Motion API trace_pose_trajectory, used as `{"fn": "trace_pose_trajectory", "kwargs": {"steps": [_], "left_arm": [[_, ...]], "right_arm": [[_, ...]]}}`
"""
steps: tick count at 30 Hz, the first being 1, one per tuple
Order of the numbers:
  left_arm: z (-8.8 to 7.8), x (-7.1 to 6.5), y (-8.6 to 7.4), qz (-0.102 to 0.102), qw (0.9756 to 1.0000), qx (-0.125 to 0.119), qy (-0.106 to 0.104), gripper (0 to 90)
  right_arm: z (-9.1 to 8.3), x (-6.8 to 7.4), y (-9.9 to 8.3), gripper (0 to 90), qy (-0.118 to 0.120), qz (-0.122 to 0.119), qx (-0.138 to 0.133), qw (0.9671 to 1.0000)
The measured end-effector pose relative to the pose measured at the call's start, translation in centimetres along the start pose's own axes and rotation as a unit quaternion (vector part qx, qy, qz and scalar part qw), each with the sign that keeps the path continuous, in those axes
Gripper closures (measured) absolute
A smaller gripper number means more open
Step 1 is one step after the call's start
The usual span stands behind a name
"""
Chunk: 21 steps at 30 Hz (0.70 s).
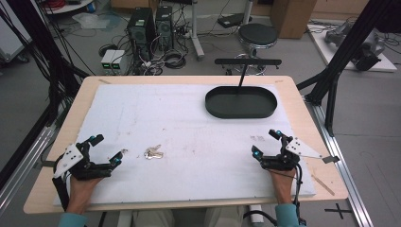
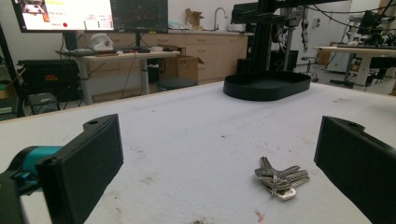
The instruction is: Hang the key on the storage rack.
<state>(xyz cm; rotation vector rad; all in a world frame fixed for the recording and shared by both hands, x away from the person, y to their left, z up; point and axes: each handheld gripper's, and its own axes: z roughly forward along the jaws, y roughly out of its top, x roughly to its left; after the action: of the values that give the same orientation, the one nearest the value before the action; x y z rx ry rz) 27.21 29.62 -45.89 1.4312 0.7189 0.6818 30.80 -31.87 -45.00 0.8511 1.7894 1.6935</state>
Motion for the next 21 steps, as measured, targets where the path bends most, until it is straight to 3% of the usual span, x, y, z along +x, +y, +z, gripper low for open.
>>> {"fn": "trace_pose_trajectory", "kwargs": {"steps": [16, 21], "left_arm": [[0.12, 0.18, 0.08, -0.013, 0.9998, 0.006, 0.010, 1.7], [-0.08, 0.26, 0.93, -0.006, 0.9997, 0.025, 0.006, 1.7]], "right_arm": [[-0.06, 0.02, -0.01, 0.6, 0.000, 0.001, -0.001, 1.0000], [-0.10, -0.09, 0.00, 0.6, 0.000, 0.007, -0.003, 1.0000]]}}
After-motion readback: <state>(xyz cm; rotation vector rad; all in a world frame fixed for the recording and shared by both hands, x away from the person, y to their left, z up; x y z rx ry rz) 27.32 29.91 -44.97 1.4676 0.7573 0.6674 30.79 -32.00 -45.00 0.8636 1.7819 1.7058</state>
